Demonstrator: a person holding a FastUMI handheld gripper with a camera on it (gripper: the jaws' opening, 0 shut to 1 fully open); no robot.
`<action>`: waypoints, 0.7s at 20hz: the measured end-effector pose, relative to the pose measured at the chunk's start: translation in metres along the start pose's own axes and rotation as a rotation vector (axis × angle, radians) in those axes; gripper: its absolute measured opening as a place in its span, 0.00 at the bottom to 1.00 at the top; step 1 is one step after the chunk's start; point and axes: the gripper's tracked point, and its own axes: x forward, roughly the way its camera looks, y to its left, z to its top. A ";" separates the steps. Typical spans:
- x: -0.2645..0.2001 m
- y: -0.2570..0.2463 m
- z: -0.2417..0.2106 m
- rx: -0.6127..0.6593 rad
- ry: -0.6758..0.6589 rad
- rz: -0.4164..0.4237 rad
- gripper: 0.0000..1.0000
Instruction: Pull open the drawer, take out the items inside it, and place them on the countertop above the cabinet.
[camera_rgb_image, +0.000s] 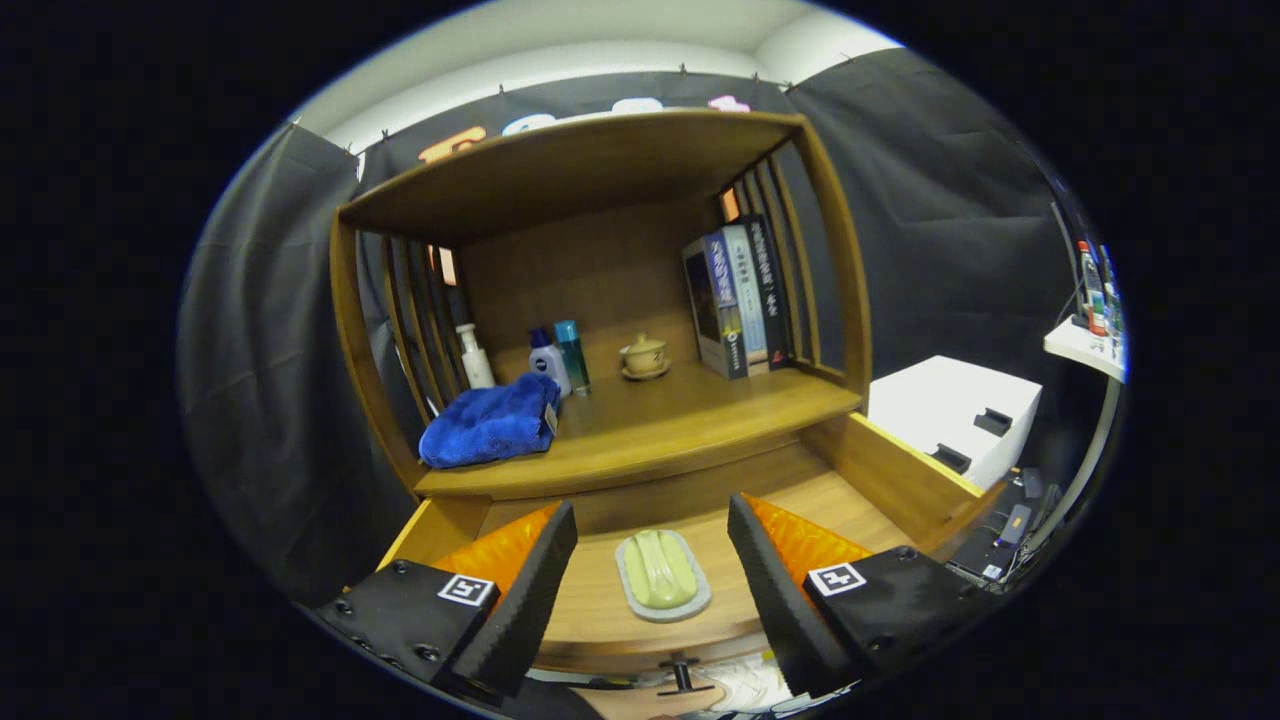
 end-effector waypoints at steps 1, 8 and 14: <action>0.013 -0.001 -0.005 -0.017 0.052 -0.008 0.98; 0.079 -0.004 -0.054 -0.179 0.383 -0.050 0.99; 0.109 -0.017 -0.087 -0.200 0.568 -0.097 0.99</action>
